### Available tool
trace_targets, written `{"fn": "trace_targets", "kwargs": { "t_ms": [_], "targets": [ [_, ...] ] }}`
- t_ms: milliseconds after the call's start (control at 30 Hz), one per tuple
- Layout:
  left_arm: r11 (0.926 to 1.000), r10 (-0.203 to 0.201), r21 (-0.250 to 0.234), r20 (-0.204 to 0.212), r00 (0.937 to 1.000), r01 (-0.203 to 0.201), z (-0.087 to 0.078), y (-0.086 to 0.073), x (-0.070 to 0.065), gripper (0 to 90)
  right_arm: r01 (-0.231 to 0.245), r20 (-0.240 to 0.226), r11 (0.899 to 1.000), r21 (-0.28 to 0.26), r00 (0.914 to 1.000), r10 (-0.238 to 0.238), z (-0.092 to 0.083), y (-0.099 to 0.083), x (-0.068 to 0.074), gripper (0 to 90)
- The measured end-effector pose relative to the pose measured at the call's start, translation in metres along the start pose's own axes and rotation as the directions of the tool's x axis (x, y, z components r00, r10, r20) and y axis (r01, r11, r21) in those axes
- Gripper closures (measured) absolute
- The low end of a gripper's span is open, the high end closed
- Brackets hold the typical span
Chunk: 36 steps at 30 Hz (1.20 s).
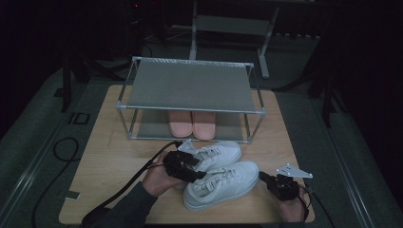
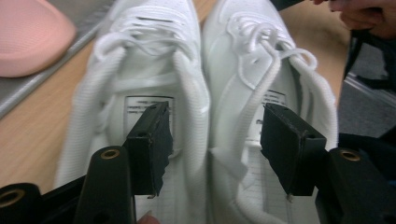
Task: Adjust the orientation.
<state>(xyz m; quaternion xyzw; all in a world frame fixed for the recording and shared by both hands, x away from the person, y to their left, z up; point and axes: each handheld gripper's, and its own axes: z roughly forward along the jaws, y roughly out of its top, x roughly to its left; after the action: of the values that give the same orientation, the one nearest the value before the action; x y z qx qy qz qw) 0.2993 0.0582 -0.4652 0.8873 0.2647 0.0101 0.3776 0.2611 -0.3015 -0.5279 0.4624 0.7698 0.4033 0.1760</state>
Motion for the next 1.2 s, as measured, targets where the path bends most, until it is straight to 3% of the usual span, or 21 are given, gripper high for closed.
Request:
{"fn": "trace_targets", "kwargs": {
  "t_ms": [133, 367, 767, 1033, 1200],
  "targets": [
    [0.9998, 0.016, 0.011, -0.003, 0.9999, -0.016, 0.005, 0.001, -0.004, 36.7, -0.002, 0.000, 1.000, -0.001, 1.0000, 0.002, 0.000, 0.000, 0.000, 90.0],
    [0.9991, 0.029, 0.030, -0.003, 0.9996, -0.029, 0.012, 0.001, -0.006, 36.4, 0.000, 0.001, 1.000, -0.003, 1.0000, 0.000, 0.000, -0.001, 0.000, 90.0],
    [0.9977, 0.047, 0.049, -0.007, 0.9989, -0.047, 0.021, 0.004, -0.008, 36.4, 0.004, -0.039, 1.000, -0.006, 0.9992, -0.004, -0.001, -0.001, -0.002, 90.0],
    [0.9970, 0.048, 0.062, -0.013, 0.9988, -0.047, 0.021, 0.003, -0.007, 39.7, -0.007, 0.069, 0.999, 0.034, 0.9976, 0.005, 0.013, 0.007, -0.006, 90.0],
    [0.9964, 0.048, 0.072, -0.019, 0.9987, -0.046, 0.023, 0.003, -0.006, 42.9, -0.016, 0.046, 0.999, 0.034, 0.9988, 0.014, 0.014, 0.007, -0.010, 90.0]
  ]
}}
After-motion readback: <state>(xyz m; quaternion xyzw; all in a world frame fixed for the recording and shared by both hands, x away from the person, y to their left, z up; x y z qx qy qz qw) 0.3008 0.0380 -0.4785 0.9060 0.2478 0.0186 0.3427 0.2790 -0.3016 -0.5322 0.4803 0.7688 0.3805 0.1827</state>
